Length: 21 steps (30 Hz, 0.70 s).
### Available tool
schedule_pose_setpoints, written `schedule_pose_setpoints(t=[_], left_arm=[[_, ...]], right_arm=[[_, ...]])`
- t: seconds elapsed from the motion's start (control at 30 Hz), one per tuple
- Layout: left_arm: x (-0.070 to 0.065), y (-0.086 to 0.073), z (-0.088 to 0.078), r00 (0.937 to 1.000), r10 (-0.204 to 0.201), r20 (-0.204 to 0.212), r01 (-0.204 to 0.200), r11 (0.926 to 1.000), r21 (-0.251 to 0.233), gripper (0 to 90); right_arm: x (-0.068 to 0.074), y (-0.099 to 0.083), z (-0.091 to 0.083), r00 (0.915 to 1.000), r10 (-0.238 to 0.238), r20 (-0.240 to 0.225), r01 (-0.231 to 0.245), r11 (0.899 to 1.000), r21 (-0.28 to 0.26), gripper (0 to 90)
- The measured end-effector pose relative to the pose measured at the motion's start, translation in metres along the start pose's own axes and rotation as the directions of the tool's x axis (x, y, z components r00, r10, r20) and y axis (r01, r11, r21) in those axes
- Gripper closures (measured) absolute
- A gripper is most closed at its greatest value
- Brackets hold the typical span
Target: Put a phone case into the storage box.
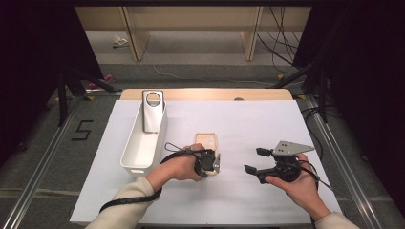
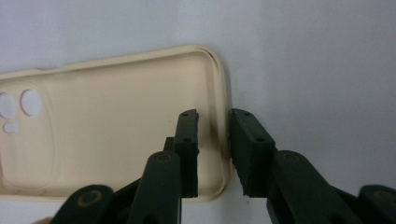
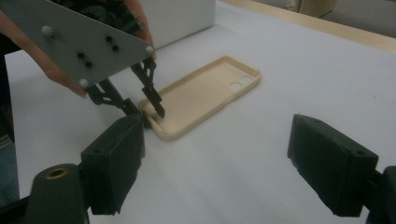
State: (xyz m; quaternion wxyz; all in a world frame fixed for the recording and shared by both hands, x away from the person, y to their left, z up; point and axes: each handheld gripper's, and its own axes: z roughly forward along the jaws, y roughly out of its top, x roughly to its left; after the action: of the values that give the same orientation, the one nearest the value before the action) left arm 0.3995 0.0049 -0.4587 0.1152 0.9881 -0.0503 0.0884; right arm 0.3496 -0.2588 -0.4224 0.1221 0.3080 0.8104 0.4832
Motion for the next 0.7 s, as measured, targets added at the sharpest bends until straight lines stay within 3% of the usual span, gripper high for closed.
schedule_pose_setpoints(t=[0.33,0.7], left_arm=[[-0.0018,0.0016,-0.0001,0.9999,0.014,0.004,-0.014,0.9999,0.008,78.1],[-0.0038,0.0018,-0.0007,1.0,-0.002,0.001,0.002,1.0,0.009,82.4]], right_arm=[[0.0001,-0.0003,0.0003,1.0,0.001,-0.001,-0.001,1.0,0.002,19.8],[0.0002,-0.0003,0.0003,1.0,0.002,-0.001,-0.002,1.0,0.003,19.8]])
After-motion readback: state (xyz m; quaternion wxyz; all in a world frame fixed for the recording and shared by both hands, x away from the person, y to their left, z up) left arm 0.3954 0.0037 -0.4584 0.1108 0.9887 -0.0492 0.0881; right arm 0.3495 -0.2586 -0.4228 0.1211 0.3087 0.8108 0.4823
